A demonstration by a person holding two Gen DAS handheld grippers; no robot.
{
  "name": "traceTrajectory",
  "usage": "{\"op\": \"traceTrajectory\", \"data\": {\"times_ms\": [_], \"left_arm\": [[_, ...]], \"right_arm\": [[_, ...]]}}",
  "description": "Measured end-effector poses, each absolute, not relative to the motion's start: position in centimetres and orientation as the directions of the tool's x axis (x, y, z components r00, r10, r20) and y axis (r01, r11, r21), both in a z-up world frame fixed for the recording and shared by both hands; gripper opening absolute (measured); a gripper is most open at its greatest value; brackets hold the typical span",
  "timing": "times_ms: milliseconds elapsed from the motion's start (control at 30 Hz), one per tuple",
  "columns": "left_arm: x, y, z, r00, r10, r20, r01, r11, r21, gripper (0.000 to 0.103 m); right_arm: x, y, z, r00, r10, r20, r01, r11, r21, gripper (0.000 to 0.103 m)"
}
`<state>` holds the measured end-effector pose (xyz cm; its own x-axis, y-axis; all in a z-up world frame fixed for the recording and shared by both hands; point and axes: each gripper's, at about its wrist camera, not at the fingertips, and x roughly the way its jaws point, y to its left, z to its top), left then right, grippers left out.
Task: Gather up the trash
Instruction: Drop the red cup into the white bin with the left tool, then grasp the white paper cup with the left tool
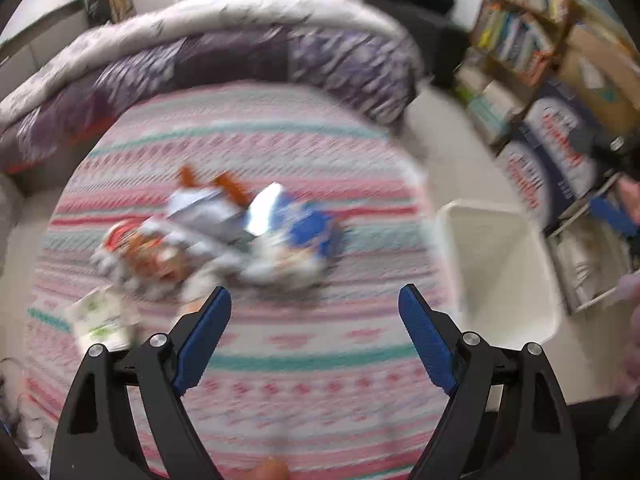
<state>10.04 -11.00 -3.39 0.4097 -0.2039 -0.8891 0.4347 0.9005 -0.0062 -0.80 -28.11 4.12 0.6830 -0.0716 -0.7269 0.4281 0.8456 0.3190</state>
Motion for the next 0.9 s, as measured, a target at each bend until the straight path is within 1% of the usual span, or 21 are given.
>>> {"op": "traceTrajectory", "data": {"times_ms": [67,167,267,300,367,467,600,633,700,767,833,900], "left_arm": [[11.0,-9.6,-4.2,0.367,-0.13,-0.921,0.466,0.883,0.061,0.083],[12.5,-5.9,-5.8,0.352,-0.017,-0.936,0.503,0.846,0.174,0.083],[14.1,-2.3,-7.3,0.315,0.027,-0.949,0.507,0.84,0.192,0.084],[15.2,-0.7,-8.3,0.305,0.07,-0.95,0.5,0.837,0.222,0.084],[16.4,0.8,-9.7,0.298,0.116,-0.948,0.489,0.834,0.255,0.084],[17.8,2.4,-11.3,0.3,0.145,-0.943,0.488,0.826,0.282,0.084],[18.3,2.9,-13.5,0.288,0.198,-0.937,0.524,0.786,0.327,0.084],[18.4,3.2,-13.7,0.295,0.198,-0.935,0.529,0.781,0.332,0.088],[18.4,3.7,-13.5,0.294,0.168,-0.941,0.526,0.794,0.305,0.089],[18.9,4.5,-13.5,0.296,0.176,-0.939,0.495,0.812,0.308,0.089],[19.6,6.0,-13.6,0.259,0.14,-0.956,0.439,0.864,0.246,0.09],[20.2,7.5,-13.6,0.224,0.087,-0.971,0.38,0.91,0.169,0.088]], "right_arm": [[0.5,-26.1,3.7,0.674,-0.054,-0.737,0.377,0.882,0.281,0.096],[1.6,-23.7,1.8,0.655,-0.025,-0.756,0.312,0.919,0.239,0.096],[2.8,-22.1,-1.3,0.589,0.004,-0.808,0.28,0.937,0.209,0.096],[3.4,-21.5,-1.9,0.566,0.03,-0.824,0.266,0.939,0.217,0.096],[4.4,-20.4,-2.2,0.549,0.074,-0.832,0.218,0.949,0.229,0.096],[5.3,-18.5,-2.3,0.538,0.077,-0.839,0.136,0.975,0.177,0.096],[6.5,-16.6,-3.3,0.494,0.103,-0.863,0.042,0.989,0.142,0.096],[6.9,-16.2,-3.6,0.486,0.105,-0.868,0.031,0.99,0.137,0.096],[7.3,-15.4,-4.3,0.461,0.122,-0.879,0.004,0.99,0.139,0.096],[7.4,-14.7,-4.7,0.446,0.128,-0.886,-0.012,0.99,0.137,0.096],[7.4,-14.2,-4.9,0.436,0.132,-0.89,-0.019,0.99,0.137,0.096],[7.3,-13.8,-5.4,0.425,0.141,-0.894,-0.016,0.989,0.149,0.096]]}}
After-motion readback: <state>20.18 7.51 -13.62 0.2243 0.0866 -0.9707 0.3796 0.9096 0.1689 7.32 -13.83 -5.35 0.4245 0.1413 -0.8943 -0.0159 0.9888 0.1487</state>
